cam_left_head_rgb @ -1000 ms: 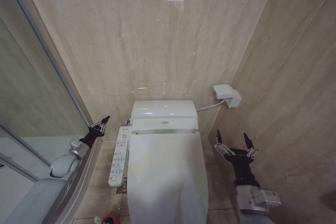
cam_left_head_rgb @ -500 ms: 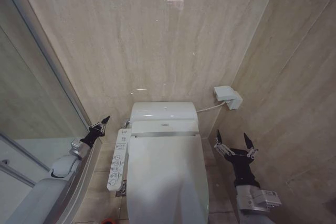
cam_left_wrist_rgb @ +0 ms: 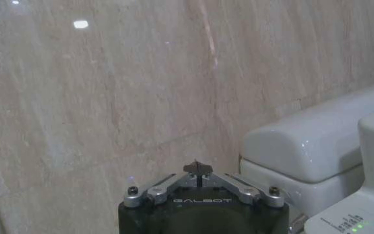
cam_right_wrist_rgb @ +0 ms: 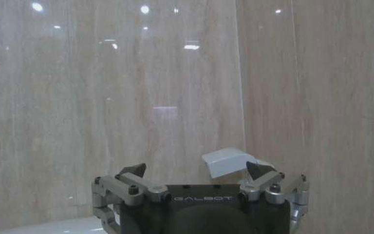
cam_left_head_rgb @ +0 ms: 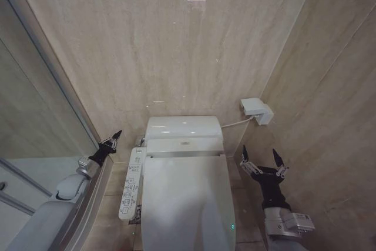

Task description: Open the toilet lid, clean the toilet bowl with a toilet brush, close the toilet lid, and flush.

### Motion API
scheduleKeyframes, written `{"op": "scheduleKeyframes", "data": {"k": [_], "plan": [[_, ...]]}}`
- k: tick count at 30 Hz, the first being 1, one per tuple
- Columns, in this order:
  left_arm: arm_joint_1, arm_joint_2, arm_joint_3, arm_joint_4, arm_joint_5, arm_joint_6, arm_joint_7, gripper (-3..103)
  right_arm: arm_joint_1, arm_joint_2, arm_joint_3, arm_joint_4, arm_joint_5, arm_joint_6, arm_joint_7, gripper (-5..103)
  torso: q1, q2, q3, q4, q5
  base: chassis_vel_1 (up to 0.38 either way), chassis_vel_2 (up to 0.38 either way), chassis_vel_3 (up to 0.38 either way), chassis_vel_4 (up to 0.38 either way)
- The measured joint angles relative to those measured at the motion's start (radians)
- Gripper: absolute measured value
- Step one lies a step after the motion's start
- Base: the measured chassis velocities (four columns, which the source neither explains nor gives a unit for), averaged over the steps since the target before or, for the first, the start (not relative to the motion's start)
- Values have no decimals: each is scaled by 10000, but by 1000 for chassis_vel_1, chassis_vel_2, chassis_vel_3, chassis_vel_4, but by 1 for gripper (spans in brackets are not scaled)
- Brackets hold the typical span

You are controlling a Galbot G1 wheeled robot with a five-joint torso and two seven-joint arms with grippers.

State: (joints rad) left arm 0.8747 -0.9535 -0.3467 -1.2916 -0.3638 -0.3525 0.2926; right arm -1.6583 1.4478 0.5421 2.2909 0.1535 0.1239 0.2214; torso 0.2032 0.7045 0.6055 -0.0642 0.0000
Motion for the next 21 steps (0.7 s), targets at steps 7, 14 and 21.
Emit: {"op": "scheduleKeyframes", "data": {"k": [7,14,21], "plan": [[41,-13,-24,-9,-4,2,7,0,-1,0,0,0,0,0,0,100,-5,1,-1,4,-1,0,0,0,0],[46,-25,-30,-18,-8,18,-4,0,0,0,0,0,0,0,0,100,-2,0,0,1,0,-15,9,24,-9],[38,-15,-30,-31,-10,29,-17,0,0,-1,0,0,0,0,0,100,-2,0,-1,1,0,0,0,0,0]]}}
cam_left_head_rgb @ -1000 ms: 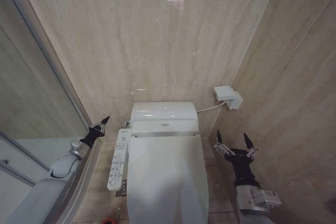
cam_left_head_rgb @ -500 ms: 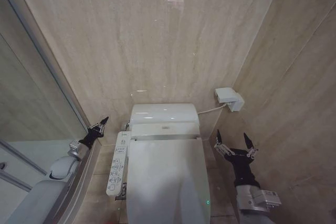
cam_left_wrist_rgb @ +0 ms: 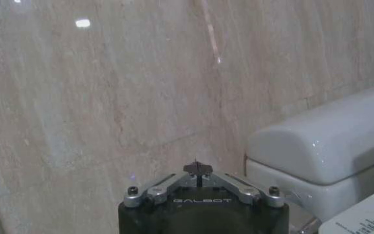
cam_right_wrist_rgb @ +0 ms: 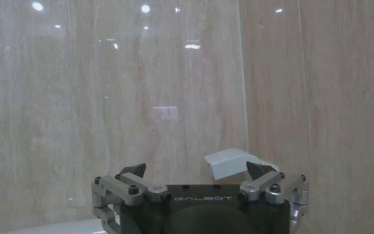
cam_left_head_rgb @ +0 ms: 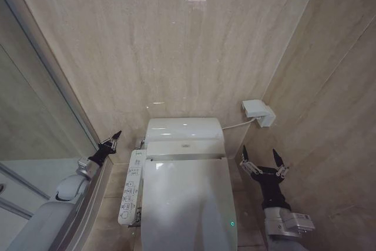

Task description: Open the toilet lid, clean the toilet bowl with a toilet brush, close the toilet lid, and flush.

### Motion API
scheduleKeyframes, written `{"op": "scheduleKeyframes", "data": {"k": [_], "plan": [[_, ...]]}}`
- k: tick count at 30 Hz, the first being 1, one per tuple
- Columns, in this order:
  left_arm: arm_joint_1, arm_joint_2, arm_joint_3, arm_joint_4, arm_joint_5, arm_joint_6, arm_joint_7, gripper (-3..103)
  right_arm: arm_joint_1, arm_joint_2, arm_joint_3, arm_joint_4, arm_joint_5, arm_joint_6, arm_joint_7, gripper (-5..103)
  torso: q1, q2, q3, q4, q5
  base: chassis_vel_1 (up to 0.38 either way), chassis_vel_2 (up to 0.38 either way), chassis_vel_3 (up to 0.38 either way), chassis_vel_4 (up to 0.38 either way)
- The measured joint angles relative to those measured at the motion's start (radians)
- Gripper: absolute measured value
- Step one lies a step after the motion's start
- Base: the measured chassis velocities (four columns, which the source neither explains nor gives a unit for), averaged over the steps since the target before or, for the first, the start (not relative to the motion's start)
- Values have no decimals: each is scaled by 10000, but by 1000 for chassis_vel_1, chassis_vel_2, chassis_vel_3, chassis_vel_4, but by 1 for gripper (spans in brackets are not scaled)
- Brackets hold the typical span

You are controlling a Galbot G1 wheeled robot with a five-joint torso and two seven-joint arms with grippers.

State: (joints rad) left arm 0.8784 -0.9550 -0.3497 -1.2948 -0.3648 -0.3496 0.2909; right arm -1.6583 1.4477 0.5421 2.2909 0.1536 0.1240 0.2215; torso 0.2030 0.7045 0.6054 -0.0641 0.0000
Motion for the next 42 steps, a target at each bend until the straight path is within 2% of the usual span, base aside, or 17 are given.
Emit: {"op": "scheduleKeyframes", "data": {"k": [21,30,42], "plan": [[-2,112,139,69,92,-30,44,0,-1,0,0,0,0,-1,0,100,1,0,0,0,-1,-11,6,10,-10],[-471,333,907,737,679,-594,272,0,0,0,0,0,0,0,1,100,-1,0,0,-1,-1,0,0,0,0],[-943,-101,1666,1177,808,-930,461,0,-1,0,0,0,0,-1,0,100,-1,0,0,0,0,0,0,0,0]]}}
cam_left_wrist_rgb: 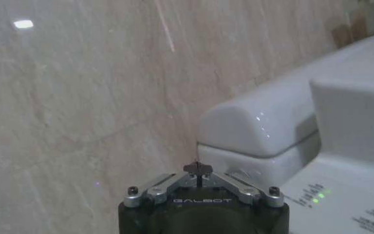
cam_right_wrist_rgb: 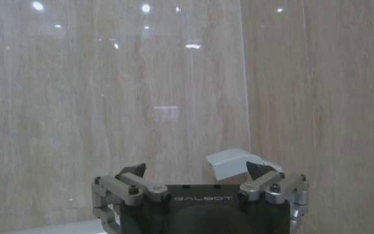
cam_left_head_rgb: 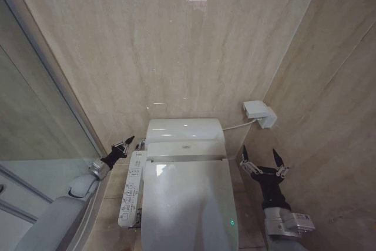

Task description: Open the toilet lid, clean the toilet bowl with a toilet brush, close the toilet lid, and flush.

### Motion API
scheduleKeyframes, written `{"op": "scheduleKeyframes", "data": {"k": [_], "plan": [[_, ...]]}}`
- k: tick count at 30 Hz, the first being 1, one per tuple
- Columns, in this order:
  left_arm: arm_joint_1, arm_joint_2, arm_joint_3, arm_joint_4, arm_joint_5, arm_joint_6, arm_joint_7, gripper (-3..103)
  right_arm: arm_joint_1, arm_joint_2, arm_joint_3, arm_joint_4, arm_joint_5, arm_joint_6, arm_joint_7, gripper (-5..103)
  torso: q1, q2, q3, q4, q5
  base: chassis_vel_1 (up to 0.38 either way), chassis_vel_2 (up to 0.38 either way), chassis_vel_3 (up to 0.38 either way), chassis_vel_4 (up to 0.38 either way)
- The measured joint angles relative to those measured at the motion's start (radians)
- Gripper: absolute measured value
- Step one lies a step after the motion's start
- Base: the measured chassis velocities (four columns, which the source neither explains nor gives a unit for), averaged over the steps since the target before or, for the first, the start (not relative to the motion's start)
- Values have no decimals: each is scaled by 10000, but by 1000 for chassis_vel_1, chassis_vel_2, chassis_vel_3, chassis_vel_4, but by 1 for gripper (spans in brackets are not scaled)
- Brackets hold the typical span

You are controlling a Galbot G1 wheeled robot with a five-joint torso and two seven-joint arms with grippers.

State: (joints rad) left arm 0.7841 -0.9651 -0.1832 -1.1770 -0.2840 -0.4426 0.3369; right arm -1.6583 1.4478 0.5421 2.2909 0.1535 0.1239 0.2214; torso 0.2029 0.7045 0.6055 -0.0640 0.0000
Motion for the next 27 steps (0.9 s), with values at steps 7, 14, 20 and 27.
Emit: {"op": "scheduleKeyframes", "data": {"k": [7,14,20,27], "plan": [[-323,19,528,535,149,-290,200,0,0,0,0,0,0,0,0,100,0,0,0,1,0,0,0,0,0],[-651,-89,811,981,167,-445,302,0,0,0,0,0,0,0,-1,100,0,0,-1,5,3,0,0,0,0],[-648,-209,785,1080,169,-483,306,0,0,0,0,0,0,0,0,100,-1,0,-2,2,7,0,0,0,0],[-484,-303,734,1040,194,-533,307,0,0,0,0,0,0,0,0,100,-1,0,-2,6,4,0,0,0,0]]}}
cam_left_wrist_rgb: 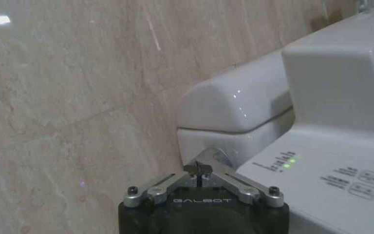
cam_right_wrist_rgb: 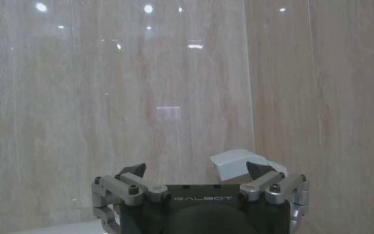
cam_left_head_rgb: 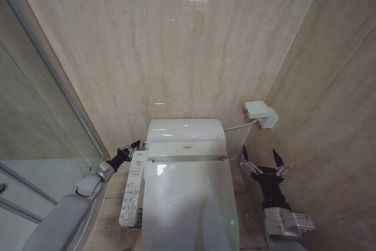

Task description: Open the toilet lid, clean the toilet bowl with a toilet brush, close the toilet lid, and flush.

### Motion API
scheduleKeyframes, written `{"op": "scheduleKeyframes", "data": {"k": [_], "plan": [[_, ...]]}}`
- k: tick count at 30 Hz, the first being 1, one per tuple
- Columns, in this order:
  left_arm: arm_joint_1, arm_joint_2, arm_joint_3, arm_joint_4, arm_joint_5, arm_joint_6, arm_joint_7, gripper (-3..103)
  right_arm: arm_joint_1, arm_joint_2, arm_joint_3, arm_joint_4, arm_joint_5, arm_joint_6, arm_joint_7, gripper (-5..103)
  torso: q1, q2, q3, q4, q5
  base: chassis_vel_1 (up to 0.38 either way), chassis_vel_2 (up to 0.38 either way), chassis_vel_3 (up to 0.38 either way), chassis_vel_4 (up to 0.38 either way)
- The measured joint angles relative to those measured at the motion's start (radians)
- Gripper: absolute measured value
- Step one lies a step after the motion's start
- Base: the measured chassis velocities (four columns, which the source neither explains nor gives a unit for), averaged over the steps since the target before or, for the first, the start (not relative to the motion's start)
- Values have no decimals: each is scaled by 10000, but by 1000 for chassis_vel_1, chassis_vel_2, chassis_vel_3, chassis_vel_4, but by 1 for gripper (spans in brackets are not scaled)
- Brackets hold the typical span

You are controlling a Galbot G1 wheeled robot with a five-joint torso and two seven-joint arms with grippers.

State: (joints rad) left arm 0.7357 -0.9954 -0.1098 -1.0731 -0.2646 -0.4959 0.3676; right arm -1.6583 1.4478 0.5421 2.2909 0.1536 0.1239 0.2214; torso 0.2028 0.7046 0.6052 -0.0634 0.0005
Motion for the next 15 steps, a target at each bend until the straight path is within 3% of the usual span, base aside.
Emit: {"op": "scheduleKeyframes", "data": {"k": [8,15], "plan": [[195,-74,-149,-70,18,-20,3,0,0,0,0,1,0,0,0,100,0,0,1,-8,0,0,0,0,0],[474,-277,-302,-77,122,-41,35,0,0,0,0,0,0,0,0,100,0,0,3,9,-5,0,0,0,0]]}}
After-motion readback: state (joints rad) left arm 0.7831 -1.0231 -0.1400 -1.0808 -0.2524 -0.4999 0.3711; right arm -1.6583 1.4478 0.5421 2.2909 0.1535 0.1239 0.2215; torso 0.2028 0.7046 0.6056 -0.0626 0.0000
